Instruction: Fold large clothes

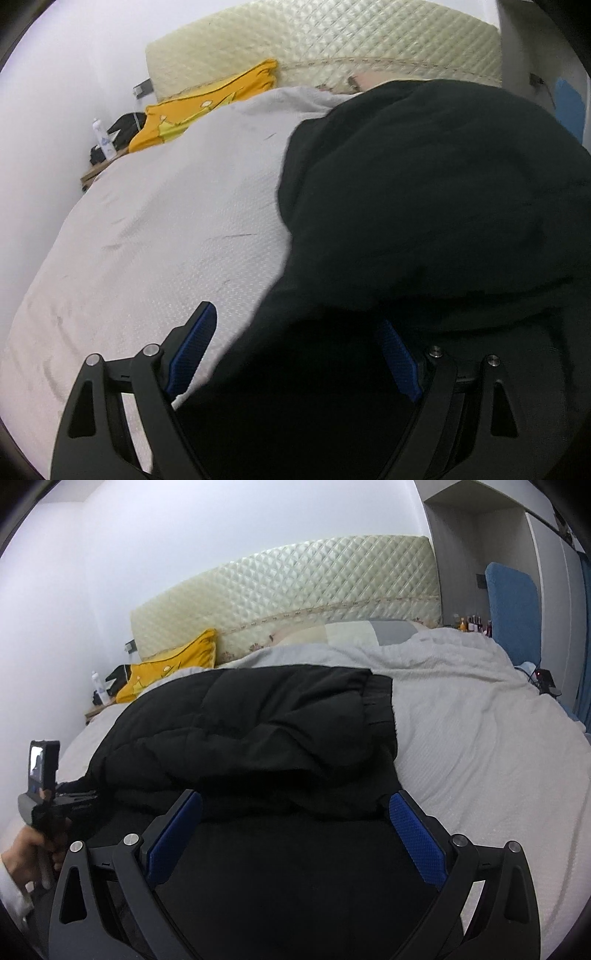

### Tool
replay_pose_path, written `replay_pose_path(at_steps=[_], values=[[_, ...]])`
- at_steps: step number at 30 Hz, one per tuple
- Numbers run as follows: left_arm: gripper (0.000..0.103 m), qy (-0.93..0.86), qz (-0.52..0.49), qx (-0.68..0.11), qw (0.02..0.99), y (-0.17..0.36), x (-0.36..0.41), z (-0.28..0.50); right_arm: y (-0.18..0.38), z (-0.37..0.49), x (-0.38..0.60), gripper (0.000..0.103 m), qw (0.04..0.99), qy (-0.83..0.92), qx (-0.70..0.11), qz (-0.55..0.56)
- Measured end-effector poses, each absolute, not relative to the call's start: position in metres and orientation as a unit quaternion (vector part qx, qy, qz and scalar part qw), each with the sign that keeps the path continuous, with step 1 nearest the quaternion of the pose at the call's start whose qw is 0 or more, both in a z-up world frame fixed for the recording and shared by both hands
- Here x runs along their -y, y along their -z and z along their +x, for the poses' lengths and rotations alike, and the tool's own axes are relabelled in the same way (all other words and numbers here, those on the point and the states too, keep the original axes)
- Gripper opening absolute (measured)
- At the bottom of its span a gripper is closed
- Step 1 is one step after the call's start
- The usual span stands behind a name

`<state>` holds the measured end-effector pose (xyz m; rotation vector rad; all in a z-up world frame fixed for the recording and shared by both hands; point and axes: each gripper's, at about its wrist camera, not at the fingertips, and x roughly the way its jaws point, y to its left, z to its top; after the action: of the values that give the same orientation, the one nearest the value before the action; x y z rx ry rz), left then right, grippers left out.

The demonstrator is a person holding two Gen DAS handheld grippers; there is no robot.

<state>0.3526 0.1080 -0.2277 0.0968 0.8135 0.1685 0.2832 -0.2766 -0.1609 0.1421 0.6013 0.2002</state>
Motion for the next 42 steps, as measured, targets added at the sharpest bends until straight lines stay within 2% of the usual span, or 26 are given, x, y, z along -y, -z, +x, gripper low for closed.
replay_pose_path(at_steps=[12,20,26,31,34,37,42], values=[[0.087,-0.127,-0.008,-0.37,0.92,0.221,-0.141,0.356,0.163,0.281,0.274,0.102,0.95,-0.09,-0.293,0.064],[0.088,-0.134,-0.062,-0.379,0.913,0.218,-0.159,0.354,0.164,0.284,0.276,0.102,0.952,-0.084,-0.288,0.056],[0.088,-0.081,-0.066,-0.379,0.919,0.186,-0.142,0.329,0.151,0.294,0.265,0.102,0.956,-0.107,-0.268,0.054],[0.089,-0.001,-0.107,-0.329,0.938,0.143,-0.116,0.307,0.141,0.321,0.243,0.1,0.959,-0.125,-0.249,0.041],[0.09,0.028,-0.071,-0.301,0.95,0.128,-0.086,0.324,0.142,0.352,0.236,0.1,0.959,-0.126,-0.252,0.039],[0.09,0.034,-0.03,-0.295,0.954,0.136,-0.06,0.355,0.149,0.384,0.233,0.1,0.956,-0.121,-0.264,0.04],[0.091,0.033,-0.011,-0.342,0.939,0.165,-0.047,0.411,0.176,0.421,0.229,0.102,0.948,-0.118,-0.294,0.016]])
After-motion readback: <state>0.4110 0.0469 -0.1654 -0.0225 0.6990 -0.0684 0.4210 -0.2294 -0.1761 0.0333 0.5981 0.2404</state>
